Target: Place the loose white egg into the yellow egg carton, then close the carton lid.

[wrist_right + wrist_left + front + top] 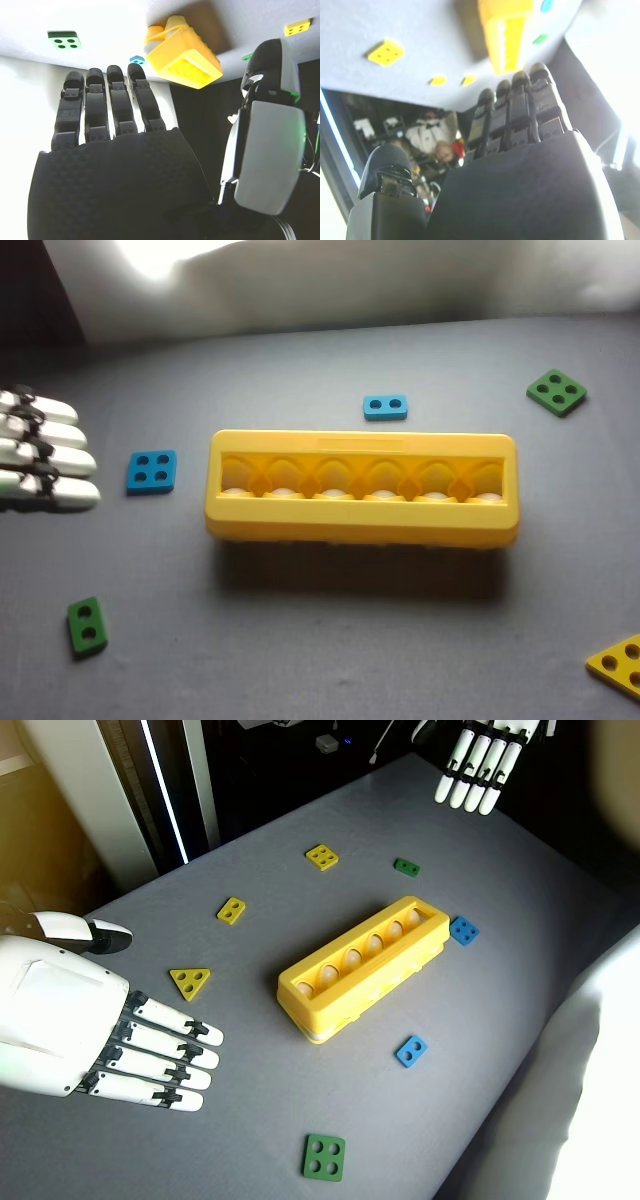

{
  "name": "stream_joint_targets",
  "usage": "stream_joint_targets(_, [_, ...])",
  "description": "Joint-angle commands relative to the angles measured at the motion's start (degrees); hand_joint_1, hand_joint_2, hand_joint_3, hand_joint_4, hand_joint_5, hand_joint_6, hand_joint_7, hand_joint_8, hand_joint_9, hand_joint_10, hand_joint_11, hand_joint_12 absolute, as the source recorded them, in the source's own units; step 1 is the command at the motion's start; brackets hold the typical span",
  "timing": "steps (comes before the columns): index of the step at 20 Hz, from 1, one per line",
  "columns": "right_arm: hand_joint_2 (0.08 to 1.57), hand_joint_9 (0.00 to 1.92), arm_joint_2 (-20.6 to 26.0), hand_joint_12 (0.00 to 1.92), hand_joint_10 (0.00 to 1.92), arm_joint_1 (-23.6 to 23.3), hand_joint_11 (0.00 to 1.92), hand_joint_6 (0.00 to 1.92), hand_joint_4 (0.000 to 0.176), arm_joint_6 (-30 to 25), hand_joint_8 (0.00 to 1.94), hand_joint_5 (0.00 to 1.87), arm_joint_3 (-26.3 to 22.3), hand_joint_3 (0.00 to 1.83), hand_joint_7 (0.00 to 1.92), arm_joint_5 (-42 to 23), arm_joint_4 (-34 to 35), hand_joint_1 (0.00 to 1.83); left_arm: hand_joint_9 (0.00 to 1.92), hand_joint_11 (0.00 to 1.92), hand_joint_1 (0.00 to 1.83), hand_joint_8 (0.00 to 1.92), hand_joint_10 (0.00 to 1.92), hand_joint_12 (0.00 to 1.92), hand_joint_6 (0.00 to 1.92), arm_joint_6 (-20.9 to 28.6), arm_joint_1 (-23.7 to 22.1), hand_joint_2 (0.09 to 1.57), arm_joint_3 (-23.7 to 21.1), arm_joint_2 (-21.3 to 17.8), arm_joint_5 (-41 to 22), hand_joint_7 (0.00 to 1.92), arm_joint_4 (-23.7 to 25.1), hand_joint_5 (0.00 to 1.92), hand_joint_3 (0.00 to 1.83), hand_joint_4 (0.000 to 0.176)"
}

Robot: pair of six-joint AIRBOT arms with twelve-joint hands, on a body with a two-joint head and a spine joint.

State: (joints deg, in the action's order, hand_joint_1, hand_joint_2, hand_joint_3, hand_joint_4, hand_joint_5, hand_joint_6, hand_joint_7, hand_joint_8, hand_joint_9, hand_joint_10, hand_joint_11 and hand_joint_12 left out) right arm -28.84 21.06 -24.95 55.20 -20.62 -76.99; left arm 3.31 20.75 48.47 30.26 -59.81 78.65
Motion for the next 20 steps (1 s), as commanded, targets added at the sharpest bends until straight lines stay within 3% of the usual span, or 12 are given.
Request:
stream_joint_targets(1, [0.85,0.01,0.8,0.02,0.00,-0.1,0.00,0.00,0.000,-0.5,0.00,0.08,0.1,0.00,0.06,-1.2,1.7,0.37,0.01,0.00,0.00,0.01,0.00,0.00,0.01,-0.6,-0.7,1.18,0.0,-0.6,-0.7,0.04,-4.8,0.07,0.01,0.000])
stream_joint_targets(6, [0.90,0.02,0.8,0.04,0.00,-0.1,0.02,0.00,0.000,-0.5,0.01,0.09,0.1,0.01,0.07,-1.2,1.7,0.37,0.04,0.01,0.00,0.02,0.01,0.00,0.01,-3.1,-1.5,1.19,-2.3,0.0,4.1,0.08,-3.8,0.09,0.01,0.000])
stream_joint_targets(9, [0.94,0.04,0.9,0.12,0.00,-0.1,0.00,0.00,0.000,-0.6,0.00,0.13,0.1,0.00,0.09,-1.2,1.7,0.34,0.04,0.02,0.00,0.01,0.01,0.01,0.01,-3.7,-1.7,1.19,-1.3,-0.1,2.6,0.08,-2.9,0.09,0.01,0.000])
stream_joint_targets(11, [0.94,0.02,0.9,0.08,0.00,-0.1,0.00,0.00,0.000,-0.7,0.00,0.10,0.1,0.00,0.07,-1.2,1.7,0.36,0.04,0.01,0.00,0.01,0.01,0.01,0.01,-4.2,-0.8,1.20,-0.9,0.1,2.2,0.09,-5.5,0.09,0.01,0.000])
stream_joint_targets(20, [0.97,0.02,0.8,0.09,0.00,-0.1,0.00,0.00,0.000,-0.7,0.00,0.10,0.1,0.00,0.07,-1.4,1.7,0.33,0.04,0.01,0.00,0.01,0.01,0.00,0.01,-4.2,0.0,1.20,-2.9,0.0,7.6,0.08,-6.8,0.09,0.01,0.000])
